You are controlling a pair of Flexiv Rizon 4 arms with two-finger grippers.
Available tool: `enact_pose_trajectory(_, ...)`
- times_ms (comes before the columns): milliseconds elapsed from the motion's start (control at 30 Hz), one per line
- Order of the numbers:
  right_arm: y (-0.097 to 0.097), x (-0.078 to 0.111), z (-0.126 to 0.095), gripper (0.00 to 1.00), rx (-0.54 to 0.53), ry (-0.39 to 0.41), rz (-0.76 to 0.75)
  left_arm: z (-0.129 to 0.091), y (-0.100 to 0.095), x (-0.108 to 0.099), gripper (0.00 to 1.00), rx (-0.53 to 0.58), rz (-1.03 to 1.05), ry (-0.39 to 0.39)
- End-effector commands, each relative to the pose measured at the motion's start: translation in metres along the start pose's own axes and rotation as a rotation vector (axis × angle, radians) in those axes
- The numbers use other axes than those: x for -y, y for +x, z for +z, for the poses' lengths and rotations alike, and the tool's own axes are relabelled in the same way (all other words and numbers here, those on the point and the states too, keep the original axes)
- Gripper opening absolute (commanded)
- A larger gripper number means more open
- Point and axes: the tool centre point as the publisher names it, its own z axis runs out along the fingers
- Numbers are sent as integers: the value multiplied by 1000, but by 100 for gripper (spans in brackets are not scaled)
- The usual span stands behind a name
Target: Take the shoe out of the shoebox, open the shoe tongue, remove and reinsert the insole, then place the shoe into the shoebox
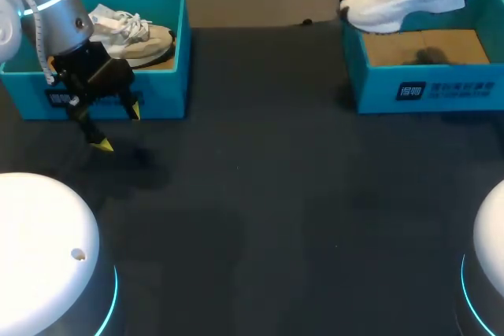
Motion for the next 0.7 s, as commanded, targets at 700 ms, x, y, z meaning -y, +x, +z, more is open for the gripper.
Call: enact_pose_trajectory(700, -34, 17, 31, 0, -36, 101, 420, -1, 1, 0, 100, 0, 0, -4)
